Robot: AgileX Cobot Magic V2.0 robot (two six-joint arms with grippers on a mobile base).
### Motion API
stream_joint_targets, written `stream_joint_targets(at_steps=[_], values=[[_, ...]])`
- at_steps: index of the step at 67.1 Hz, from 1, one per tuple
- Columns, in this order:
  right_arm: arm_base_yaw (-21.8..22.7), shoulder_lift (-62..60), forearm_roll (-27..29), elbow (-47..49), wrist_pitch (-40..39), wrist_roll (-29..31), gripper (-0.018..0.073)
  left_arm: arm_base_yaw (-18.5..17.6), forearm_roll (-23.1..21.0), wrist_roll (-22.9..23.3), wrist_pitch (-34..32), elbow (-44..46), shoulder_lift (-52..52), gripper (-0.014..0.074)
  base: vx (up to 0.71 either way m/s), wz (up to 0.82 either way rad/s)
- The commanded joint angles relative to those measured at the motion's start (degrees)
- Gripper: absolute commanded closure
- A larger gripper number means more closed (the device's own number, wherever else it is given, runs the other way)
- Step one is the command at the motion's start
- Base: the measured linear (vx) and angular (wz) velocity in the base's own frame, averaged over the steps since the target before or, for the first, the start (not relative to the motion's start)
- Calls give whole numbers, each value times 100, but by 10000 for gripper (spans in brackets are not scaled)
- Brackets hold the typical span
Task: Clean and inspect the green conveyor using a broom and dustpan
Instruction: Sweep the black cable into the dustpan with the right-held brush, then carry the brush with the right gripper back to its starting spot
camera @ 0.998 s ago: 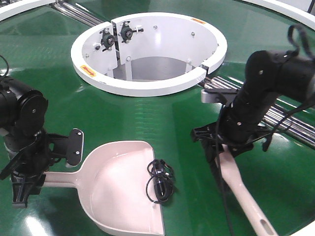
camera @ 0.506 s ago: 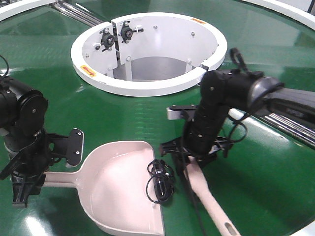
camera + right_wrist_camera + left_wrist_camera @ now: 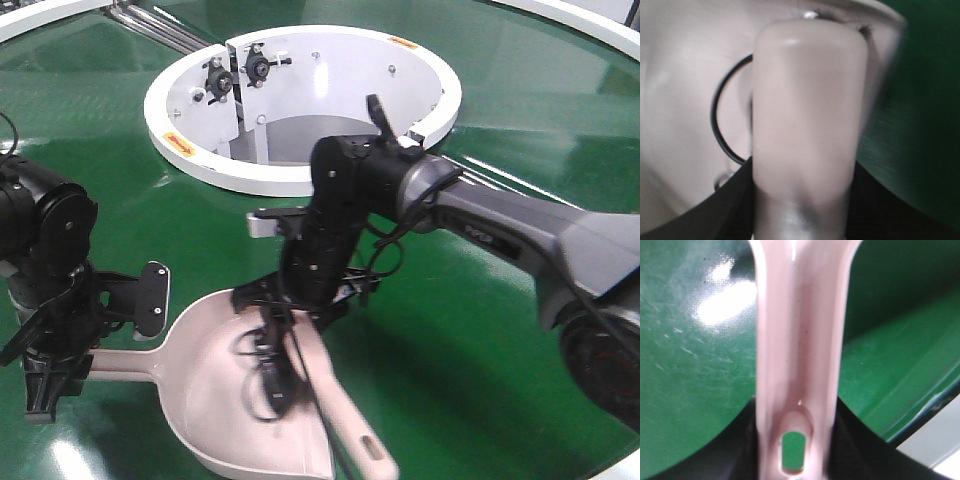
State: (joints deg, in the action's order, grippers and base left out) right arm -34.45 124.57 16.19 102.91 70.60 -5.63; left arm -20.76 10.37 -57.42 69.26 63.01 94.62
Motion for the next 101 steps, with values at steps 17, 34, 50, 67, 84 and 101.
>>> stream_joint_targets(at_steps=[17, 34, 50, 67, 84, 101], values=[[-275, -199, 449, 663, 284, -151, 565, -67, -149, -34, 6, 143, -213, 619, 0, 0], [-282, -378, 403, 663, 284, -167, 565, -67, -149, -34, 6, 143, -213, 619, 0, 0], [-240, -978, -354, 464, 284, -466, 565, -67, -149, -34, 6, 143, -213, 619, 0, 0], [269, -1944, -849, -756, 284, -455, 565, -67, -149, -34, 6, 143, -213, 619, 0, 0], [1150, -2465, -1037, -1653, 284, -199, 565, -67, -149, -34, 6, 143, -213, 619, 0, 0], [1772, -2412, -1055, -2109, 284, 163, 565, -67, -149, -34, 6, 143, -213, 619, 0, 0]])
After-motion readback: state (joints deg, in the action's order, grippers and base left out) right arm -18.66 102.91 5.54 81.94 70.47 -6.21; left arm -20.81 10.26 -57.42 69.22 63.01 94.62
